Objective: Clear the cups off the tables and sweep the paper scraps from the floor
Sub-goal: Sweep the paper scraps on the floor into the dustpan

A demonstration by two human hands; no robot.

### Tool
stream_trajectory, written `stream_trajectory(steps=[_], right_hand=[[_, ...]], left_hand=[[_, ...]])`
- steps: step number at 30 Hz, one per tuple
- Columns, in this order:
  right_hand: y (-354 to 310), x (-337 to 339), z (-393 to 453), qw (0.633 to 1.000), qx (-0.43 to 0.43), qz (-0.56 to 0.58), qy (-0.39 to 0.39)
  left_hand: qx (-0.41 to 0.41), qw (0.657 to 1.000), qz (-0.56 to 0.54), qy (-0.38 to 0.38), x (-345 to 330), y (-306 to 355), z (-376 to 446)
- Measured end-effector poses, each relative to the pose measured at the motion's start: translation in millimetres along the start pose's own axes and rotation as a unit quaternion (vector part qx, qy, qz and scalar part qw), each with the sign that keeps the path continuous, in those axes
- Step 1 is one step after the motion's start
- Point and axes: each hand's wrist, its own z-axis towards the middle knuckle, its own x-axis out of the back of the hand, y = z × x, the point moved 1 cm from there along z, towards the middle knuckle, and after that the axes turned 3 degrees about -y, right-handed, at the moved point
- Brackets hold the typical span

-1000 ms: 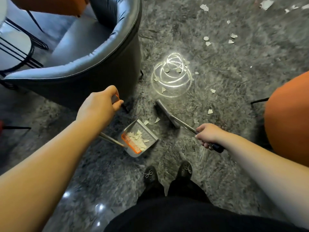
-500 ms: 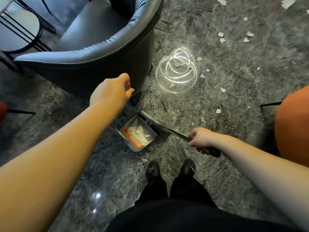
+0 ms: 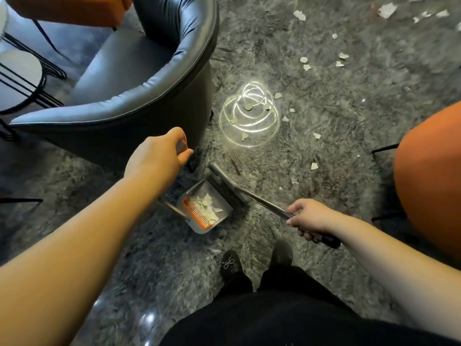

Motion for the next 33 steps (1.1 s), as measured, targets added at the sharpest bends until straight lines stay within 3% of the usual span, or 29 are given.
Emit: stream_trajectory(steps=[10, 15, 21, 27, 33], right_hand=[[44, 63, -8, 0.989, 0.016, 0.123, 0.085], [67, 117, -4, 0.979, 0.021, 0.171, 0.111], [108, 198, 4, 0.963, -0.012, 0.234, 0.133], [144, 285, 27, 0.966, -0.037, 0.214, 0.143], [170, 342, 60, 0.985, -0.04, 0.102, 0.133]], left_hand=[[-0.137, 0.991, -0.002, -0.003, 15, 98, 56], [-0.18, 0.983, -0.014, 0.021, -7, 159, 100], [-0.2, 0.98, 0.005, -0.002, -46, 244, 153], [-0.216, 0.976, 0.011, -0.024, -71, 318, 202], [-0.197, 0.978, 0.037, -0.046, -89, 366, 238]])
